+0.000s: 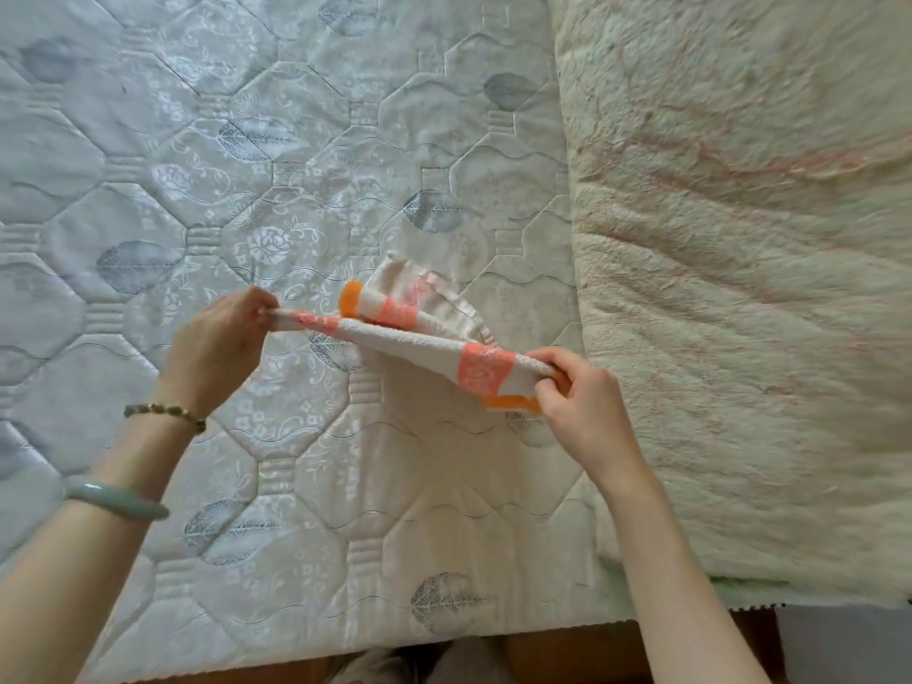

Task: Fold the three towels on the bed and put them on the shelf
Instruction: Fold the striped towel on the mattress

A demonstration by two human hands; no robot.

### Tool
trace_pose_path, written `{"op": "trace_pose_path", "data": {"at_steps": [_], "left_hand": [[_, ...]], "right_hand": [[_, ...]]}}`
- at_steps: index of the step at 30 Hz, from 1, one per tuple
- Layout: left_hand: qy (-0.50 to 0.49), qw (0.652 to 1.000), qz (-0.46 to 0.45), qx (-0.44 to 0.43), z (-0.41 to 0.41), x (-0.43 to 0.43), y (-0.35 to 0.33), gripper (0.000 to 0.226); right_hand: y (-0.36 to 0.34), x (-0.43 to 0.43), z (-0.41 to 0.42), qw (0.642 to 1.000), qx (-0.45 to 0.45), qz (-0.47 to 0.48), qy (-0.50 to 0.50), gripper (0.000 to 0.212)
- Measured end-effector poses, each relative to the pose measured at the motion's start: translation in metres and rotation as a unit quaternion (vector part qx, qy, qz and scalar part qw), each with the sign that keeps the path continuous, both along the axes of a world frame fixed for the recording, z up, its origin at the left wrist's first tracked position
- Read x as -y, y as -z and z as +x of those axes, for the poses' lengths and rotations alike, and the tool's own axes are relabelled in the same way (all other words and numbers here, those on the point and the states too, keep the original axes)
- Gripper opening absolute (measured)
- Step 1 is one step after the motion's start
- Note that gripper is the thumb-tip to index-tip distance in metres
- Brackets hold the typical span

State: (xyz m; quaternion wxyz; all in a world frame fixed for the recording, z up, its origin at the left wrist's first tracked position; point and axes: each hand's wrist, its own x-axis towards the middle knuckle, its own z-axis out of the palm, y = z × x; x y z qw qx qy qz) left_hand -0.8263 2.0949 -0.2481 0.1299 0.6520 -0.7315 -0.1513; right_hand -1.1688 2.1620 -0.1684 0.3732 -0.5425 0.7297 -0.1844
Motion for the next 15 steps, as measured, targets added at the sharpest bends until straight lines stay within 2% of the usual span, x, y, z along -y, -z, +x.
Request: {"op": "trace_pose_path", "data": {"at_steps": [5, 9, 13, 15], "left_hand": [[-0.025, 0.993, -0.054, -0.098, 0.005, 0.003, -0.112, 0.019], [-0.016, 0.988, -0.097, -0.12, 0.012, 0.012, -0.182, 0.023], [-0.012, 0.984, -0.106, -0.145, 0.024, 0.029, -0.216, 0.045], [-0.034, 0.984, -0.087, -0.149, 0.027, 0.039, -0.22, 0.036]], "right_hand": [[-0.077, 0.016, -0.01, 0.995, -0.041, -0.093, 0.001, 0.038], [-0.119, 0.032, -0.015, 0.984, -0.086, -0.155, 0.012, 0.033], [-0.134, 0.062, -0.016, 0.968, -0.155, -0.195, 0.037, 0.026], [-0.135, 0.078, -0.011, 0.958, -0.215, -0.184, 0.054, 0.026]]}}
